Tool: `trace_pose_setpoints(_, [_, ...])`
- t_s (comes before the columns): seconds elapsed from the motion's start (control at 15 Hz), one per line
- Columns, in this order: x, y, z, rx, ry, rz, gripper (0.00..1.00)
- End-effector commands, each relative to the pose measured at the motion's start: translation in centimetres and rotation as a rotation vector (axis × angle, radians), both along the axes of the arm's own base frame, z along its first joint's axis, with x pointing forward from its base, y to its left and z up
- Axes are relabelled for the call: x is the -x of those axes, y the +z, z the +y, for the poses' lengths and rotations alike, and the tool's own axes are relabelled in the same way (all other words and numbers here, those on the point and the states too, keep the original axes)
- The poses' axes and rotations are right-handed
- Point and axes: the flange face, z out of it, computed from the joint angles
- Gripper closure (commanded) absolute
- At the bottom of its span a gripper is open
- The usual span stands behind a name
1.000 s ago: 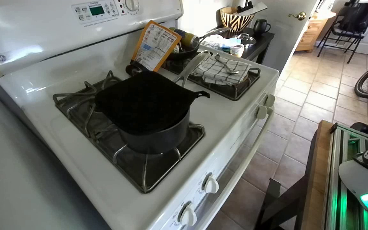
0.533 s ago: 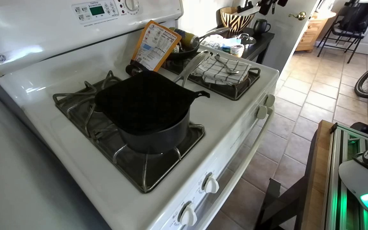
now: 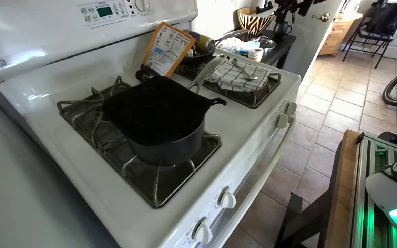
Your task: Put the silver spoon on top of the black pot holder.
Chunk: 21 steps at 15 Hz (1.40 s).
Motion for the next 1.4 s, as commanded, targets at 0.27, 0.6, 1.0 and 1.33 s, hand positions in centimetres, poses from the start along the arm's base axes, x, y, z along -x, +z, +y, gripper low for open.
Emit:
trace_pose_setpoints(0.27, [-4.2, -3.7, -3.8, -0.165, -0.215, -0.129, 0.00])
trace_pose_setpoints(0.6, [-5.7, -8.5, -2.8, -0.237, -0.260, 0.010, 0.02])
trace_pose_setpoints(1.0, [-5.6, -10.3, -2.5, -0.230, -0.234, 0.041, 0.00])
trace_pose_setpoints(1.33, [-7.0, -12.1, -1.8, -0.229, -0.294, 0.075, 0.00])
